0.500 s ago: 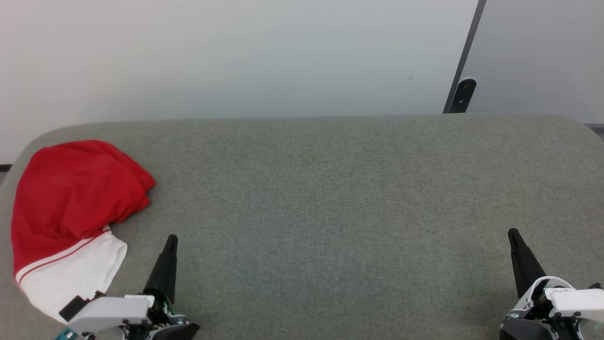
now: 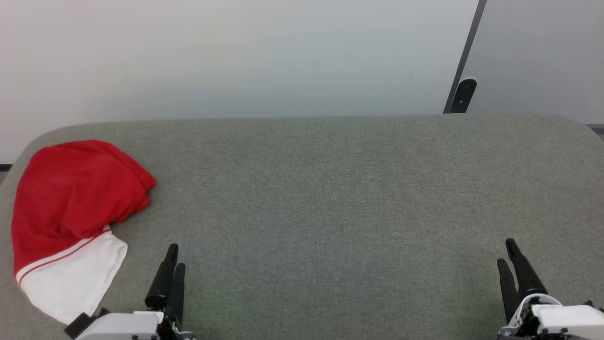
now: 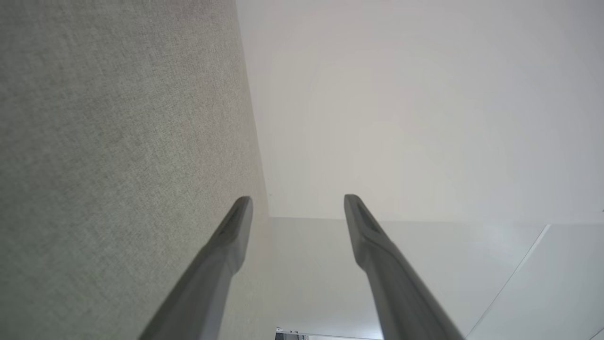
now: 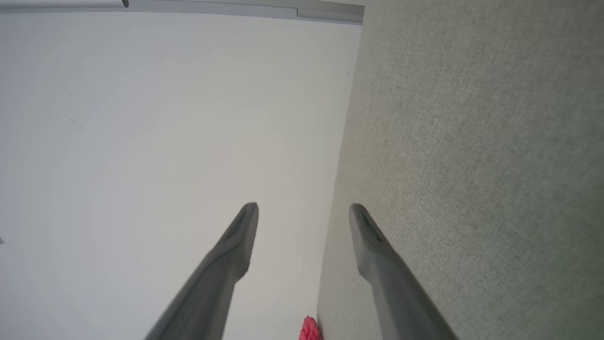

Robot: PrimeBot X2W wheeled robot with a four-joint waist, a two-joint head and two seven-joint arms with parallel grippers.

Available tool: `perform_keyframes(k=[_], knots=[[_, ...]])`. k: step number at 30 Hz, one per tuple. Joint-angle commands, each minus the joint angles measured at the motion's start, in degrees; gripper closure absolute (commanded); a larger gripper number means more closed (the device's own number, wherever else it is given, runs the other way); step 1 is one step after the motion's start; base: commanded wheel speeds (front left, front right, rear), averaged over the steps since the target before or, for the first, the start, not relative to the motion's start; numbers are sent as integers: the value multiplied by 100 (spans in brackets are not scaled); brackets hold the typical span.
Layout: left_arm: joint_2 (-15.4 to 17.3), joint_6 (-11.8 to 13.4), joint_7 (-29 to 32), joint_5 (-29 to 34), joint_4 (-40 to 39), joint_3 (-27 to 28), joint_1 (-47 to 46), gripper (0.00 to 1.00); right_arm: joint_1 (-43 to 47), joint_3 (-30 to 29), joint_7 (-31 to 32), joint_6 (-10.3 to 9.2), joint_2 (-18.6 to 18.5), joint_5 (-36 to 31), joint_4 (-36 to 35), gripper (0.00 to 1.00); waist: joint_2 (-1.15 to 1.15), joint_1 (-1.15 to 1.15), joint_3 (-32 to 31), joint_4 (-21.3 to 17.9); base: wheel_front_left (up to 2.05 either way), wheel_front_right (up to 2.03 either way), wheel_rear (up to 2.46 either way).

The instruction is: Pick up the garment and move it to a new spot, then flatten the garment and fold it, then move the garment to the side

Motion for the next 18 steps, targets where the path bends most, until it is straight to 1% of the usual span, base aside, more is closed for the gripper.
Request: perform_keyframes(k=[1,6,13,17,18], knots=[[70,-4,-66,147,-131,-41,-25,0,-18,50,-69,2,-27,-190,-113,0,0,0,0,1,0,0,0],[90,-6,-204,530,-206,-110,47,0,42,79,-201,2,-31,-602,-85,0,0,0,-1,6,0,0,0],[83,-7,-353,870,-282,-169,145,0,101,114,-298,3,-31,-1043,-53,0,0,0,0,9,0,0,0],[107,-9,-467,1320,-320,-194,215,0,140,176,-361,3,-33,-1409,-84,0,0,0,2,12,0,0,0],[107,-9,-467,1320,-320,-194,215,0,140,176,-361,3,-33,-1409,-84,0,0,0,2,12,0,0,0]])
